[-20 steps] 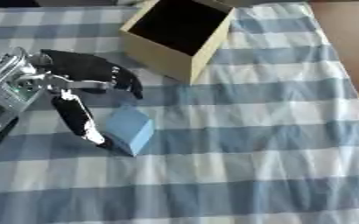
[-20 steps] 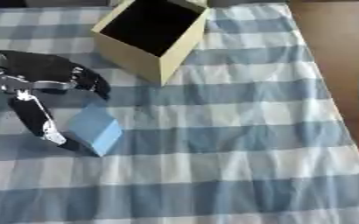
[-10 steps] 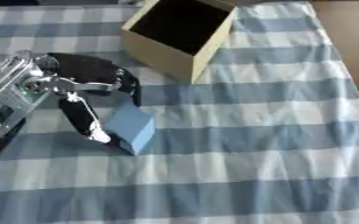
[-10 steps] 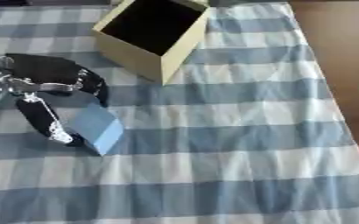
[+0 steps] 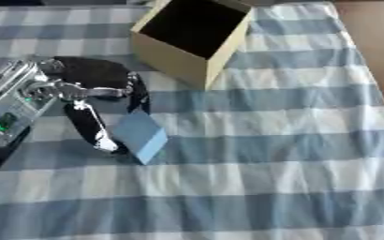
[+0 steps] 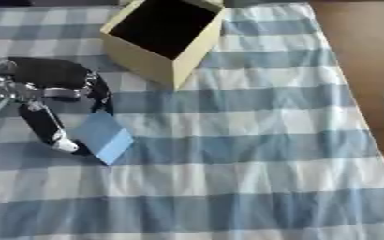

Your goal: Pick up objects on the table and place them in the box.

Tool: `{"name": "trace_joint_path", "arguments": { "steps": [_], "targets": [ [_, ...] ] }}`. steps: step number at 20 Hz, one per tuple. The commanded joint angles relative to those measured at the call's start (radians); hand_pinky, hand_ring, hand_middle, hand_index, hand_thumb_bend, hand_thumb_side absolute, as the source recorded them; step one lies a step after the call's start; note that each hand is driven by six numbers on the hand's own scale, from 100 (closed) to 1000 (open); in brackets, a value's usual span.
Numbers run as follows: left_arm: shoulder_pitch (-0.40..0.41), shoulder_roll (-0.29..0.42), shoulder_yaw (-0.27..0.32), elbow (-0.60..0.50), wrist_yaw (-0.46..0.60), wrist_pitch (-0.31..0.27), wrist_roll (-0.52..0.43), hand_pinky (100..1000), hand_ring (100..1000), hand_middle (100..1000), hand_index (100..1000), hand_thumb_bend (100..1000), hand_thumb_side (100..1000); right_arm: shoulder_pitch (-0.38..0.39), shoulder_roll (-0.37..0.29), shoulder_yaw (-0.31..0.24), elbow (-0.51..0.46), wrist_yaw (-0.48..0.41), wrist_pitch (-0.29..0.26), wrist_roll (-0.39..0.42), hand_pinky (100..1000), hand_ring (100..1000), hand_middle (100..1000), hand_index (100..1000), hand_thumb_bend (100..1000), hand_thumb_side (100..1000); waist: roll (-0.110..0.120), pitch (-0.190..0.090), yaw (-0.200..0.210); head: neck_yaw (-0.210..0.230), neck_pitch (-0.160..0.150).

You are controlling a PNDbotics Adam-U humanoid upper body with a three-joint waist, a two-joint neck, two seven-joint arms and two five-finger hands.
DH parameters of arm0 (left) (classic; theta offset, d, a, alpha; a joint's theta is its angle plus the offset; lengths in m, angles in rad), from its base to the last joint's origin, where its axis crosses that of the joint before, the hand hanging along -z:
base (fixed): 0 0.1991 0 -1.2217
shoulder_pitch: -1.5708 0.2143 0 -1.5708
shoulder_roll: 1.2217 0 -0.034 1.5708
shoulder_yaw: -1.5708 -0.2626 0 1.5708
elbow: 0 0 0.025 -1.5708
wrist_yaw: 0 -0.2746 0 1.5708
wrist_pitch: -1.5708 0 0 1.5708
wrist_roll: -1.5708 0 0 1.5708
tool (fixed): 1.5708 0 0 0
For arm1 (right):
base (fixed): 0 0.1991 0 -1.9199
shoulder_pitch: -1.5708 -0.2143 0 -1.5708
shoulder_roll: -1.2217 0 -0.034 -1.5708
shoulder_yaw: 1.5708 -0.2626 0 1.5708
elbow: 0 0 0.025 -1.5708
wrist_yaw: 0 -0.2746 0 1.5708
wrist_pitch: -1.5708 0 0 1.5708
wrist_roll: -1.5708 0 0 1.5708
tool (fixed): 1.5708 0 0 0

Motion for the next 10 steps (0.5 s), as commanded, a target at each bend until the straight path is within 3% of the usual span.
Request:
{"name": "trace_joint_path", "arguments": {
  "steps": [1, 4, 10],
  "targets": [
    [-0.024, 0.03, 0.035, -0.041, 0.028, 0.012, 0.004, 567, 605, 423, 439, 237, 277, -0.007, -0.018, -0.014, -0.018, -0.004, 0.002, -0.003, 711, 758, 662, 826, 100, 964, -0.001, -0.022, 0.001, 0.002, -0.006],
    [-0.025, 0.045, 0.05, -0.084, 0.062, 0.041, -0.002, 561, 602, 424, 439, 186, 269, -0.005, -0.021, -0.014, -0.018, -0.003, 0.002, -0.004, 711, 759, 662, 826, 100, 963, -0.002, -0.023, 0.004, 0.001, -0.003],
    [-0.053, 0.083, 0.102, -0.168, 0.113, 0.095, -0.01, 574, 605, 434, 449, 182, 188, -0.006, -0.024, -0.014, -0.017, -0.002, 0.0, -0.005, 712, 759, 662, 826, 100, 961, -0.002, -0.027, 0.009, 0.005, 0.001]
  ]
}}
